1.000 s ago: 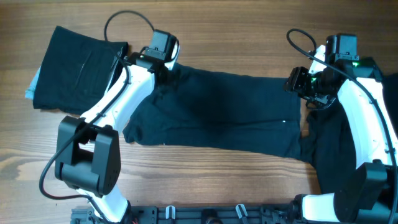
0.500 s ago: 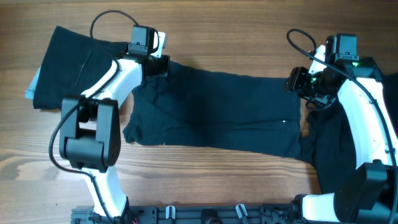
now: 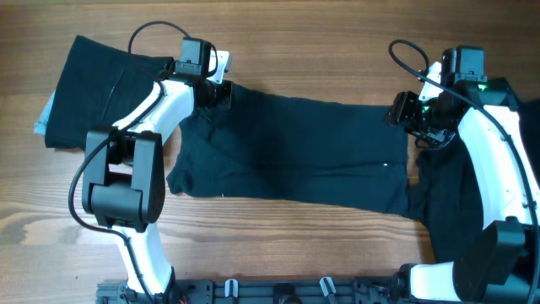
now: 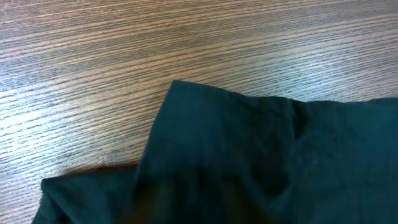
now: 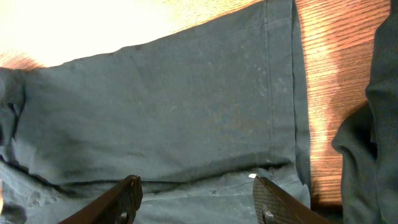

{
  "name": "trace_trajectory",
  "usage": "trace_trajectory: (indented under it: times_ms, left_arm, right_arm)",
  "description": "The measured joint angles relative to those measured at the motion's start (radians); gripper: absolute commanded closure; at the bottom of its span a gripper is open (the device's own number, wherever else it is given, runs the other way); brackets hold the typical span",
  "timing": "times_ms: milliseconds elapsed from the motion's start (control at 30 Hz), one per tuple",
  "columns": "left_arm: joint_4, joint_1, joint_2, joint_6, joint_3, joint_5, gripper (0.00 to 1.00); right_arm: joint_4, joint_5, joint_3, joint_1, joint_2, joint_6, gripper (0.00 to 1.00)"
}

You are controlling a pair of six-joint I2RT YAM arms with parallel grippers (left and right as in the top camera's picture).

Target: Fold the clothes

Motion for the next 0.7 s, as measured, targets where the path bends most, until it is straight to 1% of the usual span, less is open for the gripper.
trace_trajectory:
  times_ms: [67,133,333,533,700]
  left_arm:
    - [0.001,0.0,0.0,0.002,0.0,-0.022,0.63]
    - [0.001,0.0,0.0,0.002,0.0,-0.034,0.63]
    - [-0.003,0.0,-0.006,-0.018,0.0,-0.038,0.58]
    - [-0.019,0.014,-0.023,-0.059,0.004,-0.098,0.55]
    - [-0.023,0.053,-0.023,-0.075,0.004,-0.114,0.55]
  right_arm:
    - [-0.002,0.0,0.0,0.0,0.0,0.0,0.37]
    - [-0.006,0.0,0.0,0.0,0.0,0.0,0.37]
    - [-0.006,0.0,0.0,0.0,0.0,0.0,0.37]
    - [-0.003,0.0,0.0,0.0,0.0,0.0,0.37]
    - [-0.003,0.0,0.0,0.0,0.0,0.0,0.37]
